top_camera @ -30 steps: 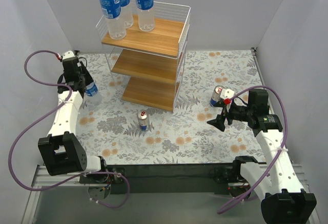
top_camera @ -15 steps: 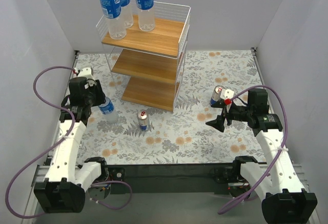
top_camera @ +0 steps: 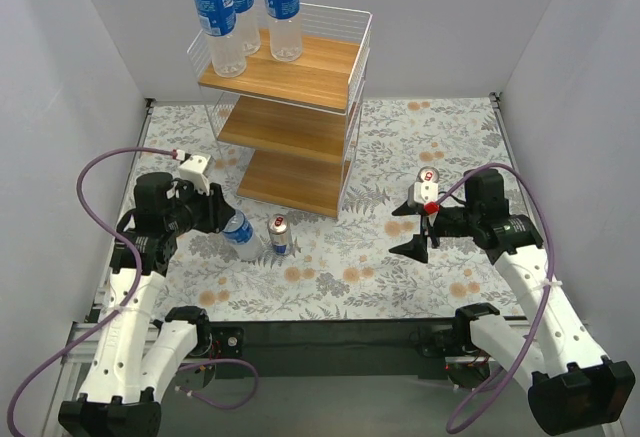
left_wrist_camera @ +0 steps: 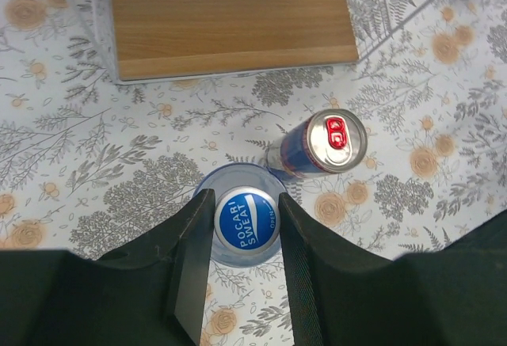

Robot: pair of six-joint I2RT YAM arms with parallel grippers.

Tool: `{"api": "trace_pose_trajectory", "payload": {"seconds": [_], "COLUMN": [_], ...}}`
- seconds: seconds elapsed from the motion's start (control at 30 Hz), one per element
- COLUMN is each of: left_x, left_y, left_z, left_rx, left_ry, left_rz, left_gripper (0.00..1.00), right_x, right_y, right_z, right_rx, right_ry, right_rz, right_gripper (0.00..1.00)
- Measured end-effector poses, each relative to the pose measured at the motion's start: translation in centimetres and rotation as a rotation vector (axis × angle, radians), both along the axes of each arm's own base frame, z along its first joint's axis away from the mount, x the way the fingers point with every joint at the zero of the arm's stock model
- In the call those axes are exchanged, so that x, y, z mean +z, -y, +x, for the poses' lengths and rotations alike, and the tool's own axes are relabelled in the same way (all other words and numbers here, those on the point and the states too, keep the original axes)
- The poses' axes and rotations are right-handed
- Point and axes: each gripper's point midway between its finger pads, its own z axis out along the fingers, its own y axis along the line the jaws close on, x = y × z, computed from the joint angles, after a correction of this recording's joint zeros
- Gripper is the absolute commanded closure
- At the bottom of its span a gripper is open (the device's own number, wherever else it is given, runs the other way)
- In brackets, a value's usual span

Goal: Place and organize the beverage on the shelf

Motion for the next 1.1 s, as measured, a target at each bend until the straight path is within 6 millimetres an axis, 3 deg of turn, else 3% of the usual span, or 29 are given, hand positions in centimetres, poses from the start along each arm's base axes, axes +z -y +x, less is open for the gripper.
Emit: {"api": "trace_pose_trajectory", "payload": {"seconds": [0.33, 0.73, 1.1], "left_x": [-0.5, 1.2, 3.5], "left_y": [1.9, 4.5, 7.0], "left_z": [-2.2, -5.2, -6.3], "left_rx": [-0.156, -0.351, -0.480], "left_ry": [-0.032, 0.022, 0.073], "left_rz": [-0.002, -0.081, -0.199], "left_gripper": [1.00, 1.00, 1.00], "right_x": [0.6, 0.8, 0.4], "right_y": [-1.1, -2.6, -6.0], "right_z": [-0.9, -1.5, -4.6], "right_rx": [0.064, 0.140, 0.309], "right_ry": [0.023, 0.035, 0.013], "right_rz": [0.002, 0.006, 0.005], "right_gripper": [0.11, 0.11, 0.11]}}
